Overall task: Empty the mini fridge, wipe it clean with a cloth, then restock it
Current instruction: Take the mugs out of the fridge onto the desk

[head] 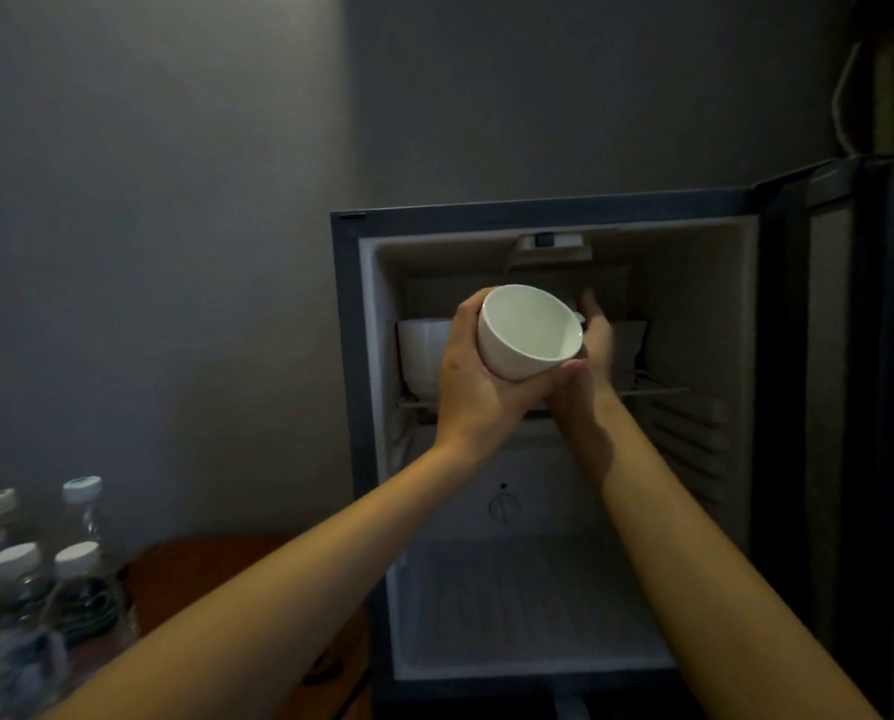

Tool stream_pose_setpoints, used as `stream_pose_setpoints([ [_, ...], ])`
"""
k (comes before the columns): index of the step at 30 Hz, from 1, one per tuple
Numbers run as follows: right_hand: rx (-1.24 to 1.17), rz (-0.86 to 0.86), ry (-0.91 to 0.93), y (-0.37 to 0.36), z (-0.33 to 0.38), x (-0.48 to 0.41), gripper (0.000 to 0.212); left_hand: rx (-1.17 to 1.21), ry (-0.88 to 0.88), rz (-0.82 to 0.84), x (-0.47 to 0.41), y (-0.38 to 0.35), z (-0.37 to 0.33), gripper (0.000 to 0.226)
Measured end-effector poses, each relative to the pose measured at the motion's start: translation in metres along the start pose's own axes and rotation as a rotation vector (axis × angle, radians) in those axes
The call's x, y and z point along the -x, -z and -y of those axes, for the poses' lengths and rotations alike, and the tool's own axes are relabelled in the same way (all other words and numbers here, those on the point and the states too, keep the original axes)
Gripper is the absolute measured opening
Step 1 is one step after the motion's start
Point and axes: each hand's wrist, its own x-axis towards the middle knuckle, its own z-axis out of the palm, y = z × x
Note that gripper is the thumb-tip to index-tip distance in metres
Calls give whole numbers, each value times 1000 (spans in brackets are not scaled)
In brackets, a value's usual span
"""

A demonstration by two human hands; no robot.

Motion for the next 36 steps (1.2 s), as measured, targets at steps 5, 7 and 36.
stream_pose_setpoints([
  [5, -155, -52, -13, -1, -15, 33, 43, -37, -72, -23, 22, 21, -20, 81],
  [7, -205, -86, 9, -6, -21, 50, 46, -28, -35, -58, 32, 31, -30, 81],
  [36, -61, -216, -620, -52, -250, 266, 43, -289, 527, -292, 265, 267, -129, 80],
])
